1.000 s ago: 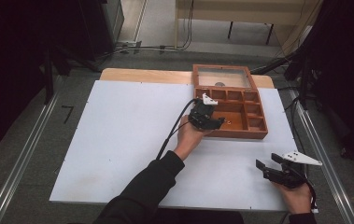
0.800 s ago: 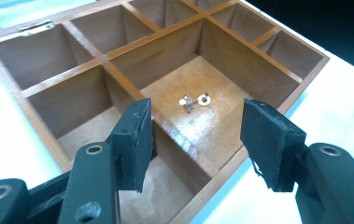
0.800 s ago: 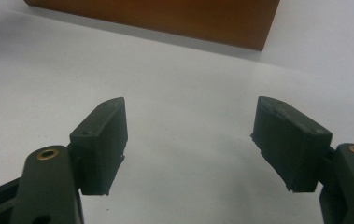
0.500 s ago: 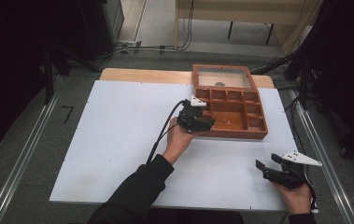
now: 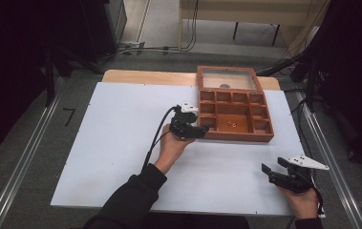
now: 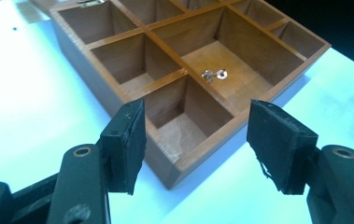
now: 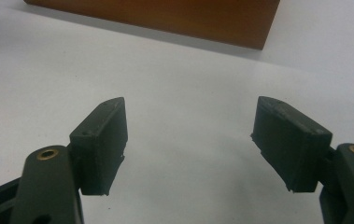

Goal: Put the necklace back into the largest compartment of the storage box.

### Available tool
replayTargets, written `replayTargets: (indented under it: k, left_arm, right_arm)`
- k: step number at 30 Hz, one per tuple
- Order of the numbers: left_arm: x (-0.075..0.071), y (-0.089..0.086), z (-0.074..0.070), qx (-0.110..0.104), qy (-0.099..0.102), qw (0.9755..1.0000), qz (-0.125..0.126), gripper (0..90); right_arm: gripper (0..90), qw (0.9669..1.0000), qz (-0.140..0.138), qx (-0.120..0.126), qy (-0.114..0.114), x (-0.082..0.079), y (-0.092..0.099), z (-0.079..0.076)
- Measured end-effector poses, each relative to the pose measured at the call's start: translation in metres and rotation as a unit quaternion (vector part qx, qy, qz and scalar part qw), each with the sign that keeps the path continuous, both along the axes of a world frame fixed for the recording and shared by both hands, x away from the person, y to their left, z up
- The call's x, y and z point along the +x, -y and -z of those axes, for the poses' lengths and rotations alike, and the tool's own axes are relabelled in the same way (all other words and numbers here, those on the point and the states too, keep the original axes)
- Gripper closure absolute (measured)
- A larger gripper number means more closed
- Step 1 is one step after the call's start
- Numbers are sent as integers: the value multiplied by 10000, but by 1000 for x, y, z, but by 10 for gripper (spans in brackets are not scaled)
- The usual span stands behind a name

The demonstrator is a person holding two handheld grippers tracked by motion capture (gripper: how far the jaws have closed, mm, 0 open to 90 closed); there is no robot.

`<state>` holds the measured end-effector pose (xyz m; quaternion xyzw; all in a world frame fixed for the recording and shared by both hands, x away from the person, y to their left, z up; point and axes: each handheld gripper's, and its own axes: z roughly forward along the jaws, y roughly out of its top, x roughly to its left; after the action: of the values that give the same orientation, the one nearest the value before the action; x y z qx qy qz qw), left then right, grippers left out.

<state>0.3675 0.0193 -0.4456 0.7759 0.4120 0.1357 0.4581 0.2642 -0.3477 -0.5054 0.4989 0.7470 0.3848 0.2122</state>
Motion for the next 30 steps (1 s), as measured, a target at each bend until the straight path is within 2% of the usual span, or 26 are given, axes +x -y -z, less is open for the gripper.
replayTargets:
  k: [19,30]
  left_arm:
    - [-19,-37,-1,22,74,9998,-172,361]
    - [-27,-57,5,-16,60,9995,-325,361]
  right_arm:
    - [249,10000,26,-26,-6,-1,-1,0]
    - [248,10000,23,-32,-17,-1,-2,0]
